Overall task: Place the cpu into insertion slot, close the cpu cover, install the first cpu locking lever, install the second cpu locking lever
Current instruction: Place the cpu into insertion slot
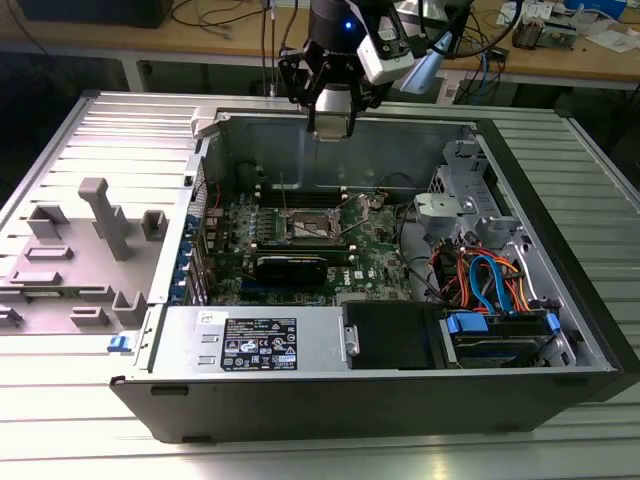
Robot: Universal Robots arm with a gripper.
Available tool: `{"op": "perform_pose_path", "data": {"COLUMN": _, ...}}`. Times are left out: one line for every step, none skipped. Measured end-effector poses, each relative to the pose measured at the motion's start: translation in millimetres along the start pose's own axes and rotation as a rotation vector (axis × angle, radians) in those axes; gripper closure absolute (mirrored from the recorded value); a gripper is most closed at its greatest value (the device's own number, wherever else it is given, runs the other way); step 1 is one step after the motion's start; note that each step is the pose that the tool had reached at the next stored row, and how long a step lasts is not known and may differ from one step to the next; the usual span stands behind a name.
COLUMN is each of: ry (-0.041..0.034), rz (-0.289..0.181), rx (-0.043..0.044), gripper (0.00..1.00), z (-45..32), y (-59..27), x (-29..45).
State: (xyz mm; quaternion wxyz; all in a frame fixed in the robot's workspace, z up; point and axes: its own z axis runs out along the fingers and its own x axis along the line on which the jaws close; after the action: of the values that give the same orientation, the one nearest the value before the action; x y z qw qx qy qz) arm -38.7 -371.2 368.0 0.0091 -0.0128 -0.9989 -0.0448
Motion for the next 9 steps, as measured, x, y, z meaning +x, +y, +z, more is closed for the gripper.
{"op": "perform_pose_path", "data": {"ry": 0.0, "rz": 0.0, "rx": 0.0, "gripper": 0.46, "z": 0.0, "y": -0.1, "x": 0.0}}
{"op": "perform_pose_path", "data": {"ry": 0.0, "rz": 0.0, "rx": 0.0, "gripper": 0.46, "z": 0.0, "y": -0.3, "x": 0.0}}
{"op": "perform_pose_path", "data": {"ry": 0.0001, "rz": 0.0, "rx": 0.0001, "gripper": 0.46, "z": -0.1, "y": -0.7, "x": 0.0}}
{"op": "perform_pose_path", "data": {"ry": 0.0, "rz": 0.0, "rx": 0.0001, "gripper": 0.46, "z": -0.2, "y": -1.3, "x": -0.1}}
{"op": "perform_pose_path", "data": {"ry": 0.0, "rz": 0.0, "rx": 0.0, "gripper": 0.46, "z": -0.2, "y": -1.7, "x": 0.0}}
{"op": "perform_pose_path", "data": {"ry": 0.0, "rz": 0.0, "rx": 0.0, "gripper": 0.46, "z": -0.2, "y": -2.3, "x": 0.0}}
{"op": "perform_pose_path", "data": {"ry": 0.0, "rz": 0.0, "rx": 0.0, "gripper": 0.46, "z": -0.3, "y": -3.0, "x": -0.1}}
{"op": "perform_pose_path", "data": {"ry": -0.0001, "rz": 0.0, "rx": 0.0, "gripper": 0.46, "z": -0.3, "y": -3.4, "x": -0.1}}
{"op": "perform_pose_path", "data": {"ry": -0.0001, "rz": 0.0, "rx": -0.0001, "gripper": 0.46, "z": -0.3, "y": -3.5, "x": -0.1}}
